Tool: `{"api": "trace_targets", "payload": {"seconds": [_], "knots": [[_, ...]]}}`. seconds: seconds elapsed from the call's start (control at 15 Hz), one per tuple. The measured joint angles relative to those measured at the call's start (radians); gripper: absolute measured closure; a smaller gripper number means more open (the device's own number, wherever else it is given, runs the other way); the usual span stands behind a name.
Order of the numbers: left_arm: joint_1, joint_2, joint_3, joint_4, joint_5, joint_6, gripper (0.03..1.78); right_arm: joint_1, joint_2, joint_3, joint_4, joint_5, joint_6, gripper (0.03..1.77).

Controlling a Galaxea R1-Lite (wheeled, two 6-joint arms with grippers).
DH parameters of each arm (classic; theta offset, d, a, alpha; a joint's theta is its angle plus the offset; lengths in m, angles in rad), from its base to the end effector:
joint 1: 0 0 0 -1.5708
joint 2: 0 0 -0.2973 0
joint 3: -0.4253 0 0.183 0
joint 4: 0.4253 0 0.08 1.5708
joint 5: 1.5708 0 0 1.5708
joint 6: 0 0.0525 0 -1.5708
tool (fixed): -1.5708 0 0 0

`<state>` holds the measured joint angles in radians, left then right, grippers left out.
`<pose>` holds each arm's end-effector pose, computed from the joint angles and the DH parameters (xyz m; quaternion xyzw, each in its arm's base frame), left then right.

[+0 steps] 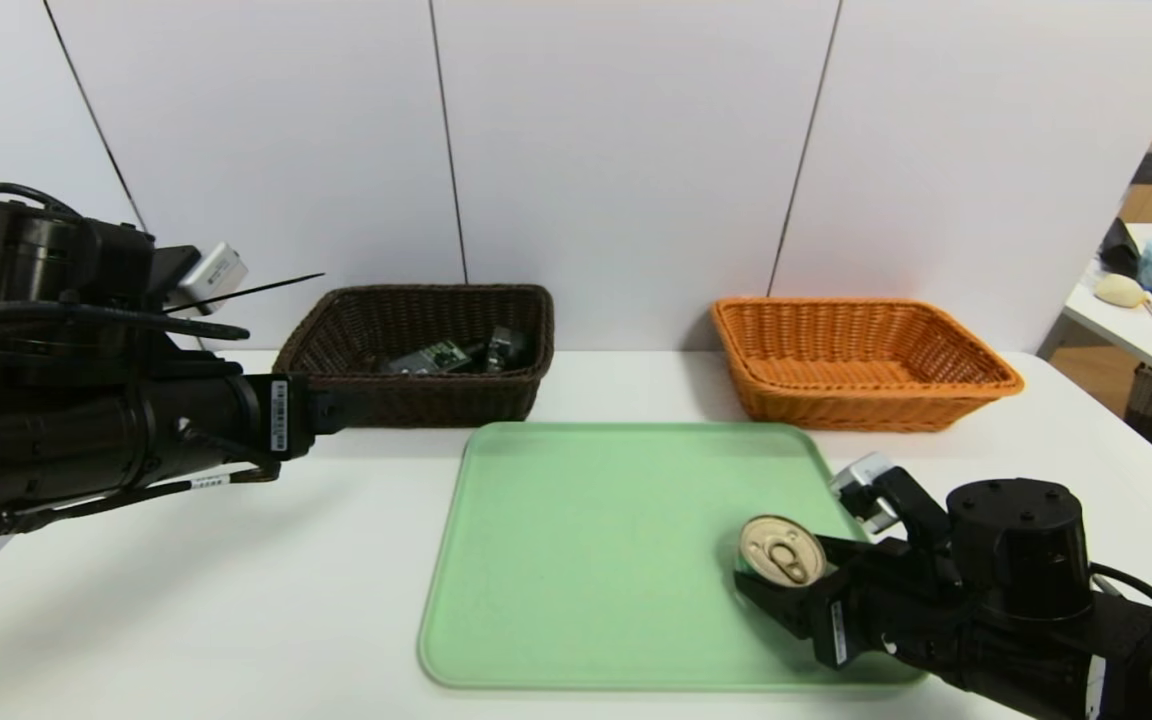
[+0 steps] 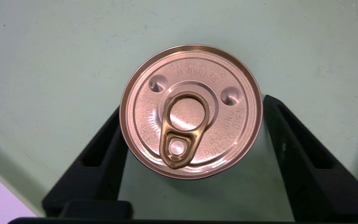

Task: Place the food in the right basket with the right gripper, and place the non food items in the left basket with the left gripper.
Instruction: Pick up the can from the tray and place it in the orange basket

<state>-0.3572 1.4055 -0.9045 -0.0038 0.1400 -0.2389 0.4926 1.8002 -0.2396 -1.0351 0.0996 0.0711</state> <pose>0.2364 -0.0804 0.2165 -0.0547 0.2493 -0.0759 0.9639 0.2259 0.1272 0.0573 -0.0178 0.2646 0.2725 0.9249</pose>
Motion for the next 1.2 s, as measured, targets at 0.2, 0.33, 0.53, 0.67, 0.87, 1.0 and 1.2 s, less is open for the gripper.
{"api": "trace_targets", "payload": {"seconds": [0.2, 0.33, 0.53, 0.67, 0.87, 1.0, 1.2], "knots": [[0.000, 0.000, 0.000, 0.001, 0.000, 0.000, 0.12, 0.000, 0.001, 0.000, 0.001, -0.001, 0.001, 0.77], [0.000, 0.000, 0.000, 0.001, 0.000, 0.001, 0.12, 0.000, 0.002, 0.000, 0.000, -0.001, 0.001, 0.80], [0.000, 0.001, 0.000, 0.001, 0.000, 0.001, 0.12, 0.000, 0.004, -0.001, 0.000, 0.000, 0.001, 0.81], [0.000, 0.007, 0.001, 0.000, 0.000, 0.000, 0.12, 0.001, 0.003, -0.010, 0.002, 0.000, 0.001, 0.81], [0.000, 0.014, 0.001, -0.001, 0.000, 0.000, 0.12, 0.011, -0.019, -0.032, 0.013, -0.014, -0.002, 0.82], [0.000, 0.020, 0.001, -0.001, -0.001, 0.000, 0.12, 0.021, -0.046, -0.058, 0.009, -0.057, -0.020, 0.82], [0.000, 0.031, 0.001, -0.003, -0.010, 0.000, 0.12, 0.032, -0.087, -0.093, 0.010, -0.090, -0.037, 0.82]]}}
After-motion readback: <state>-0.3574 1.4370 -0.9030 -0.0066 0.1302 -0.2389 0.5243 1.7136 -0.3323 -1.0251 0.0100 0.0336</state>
